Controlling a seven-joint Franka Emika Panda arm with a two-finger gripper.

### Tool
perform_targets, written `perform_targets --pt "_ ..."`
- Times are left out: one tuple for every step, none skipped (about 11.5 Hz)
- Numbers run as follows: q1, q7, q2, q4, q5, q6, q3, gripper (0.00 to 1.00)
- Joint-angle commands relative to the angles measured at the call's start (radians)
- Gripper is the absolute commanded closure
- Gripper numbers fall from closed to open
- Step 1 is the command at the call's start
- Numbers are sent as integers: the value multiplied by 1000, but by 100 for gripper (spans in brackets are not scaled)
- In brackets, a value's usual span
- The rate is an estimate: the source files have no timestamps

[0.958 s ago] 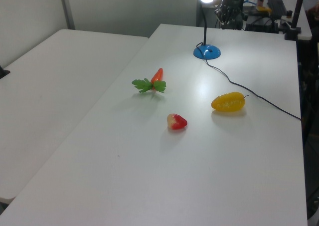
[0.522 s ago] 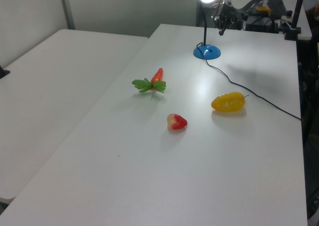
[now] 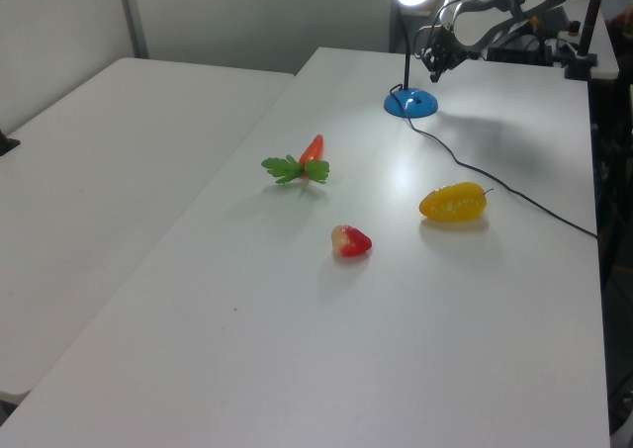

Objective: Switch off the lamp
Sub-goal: 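Move the gripper toward the blue lamp base and lower it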

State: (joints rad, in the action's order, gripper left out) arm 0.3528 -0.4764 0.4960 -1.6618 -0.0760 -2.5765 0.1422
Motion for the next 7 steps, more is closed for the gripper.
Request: perform_targets --pt "-12 -56 24 10 -36 -31 7 100" --pt "-14 -63 25 10 -44 -53 7 100" --pt "-15 -65 29 8 -48 -76 5 100" --pt "-20 -65 42 10 -48 -77 5 100" --pt "-31 -67 45 10 -48 -79 7 100" --pt "-32 -65 47 10 -50 -79 7 100" --pt "-35 -65 47 10 -50 -79 7 100"
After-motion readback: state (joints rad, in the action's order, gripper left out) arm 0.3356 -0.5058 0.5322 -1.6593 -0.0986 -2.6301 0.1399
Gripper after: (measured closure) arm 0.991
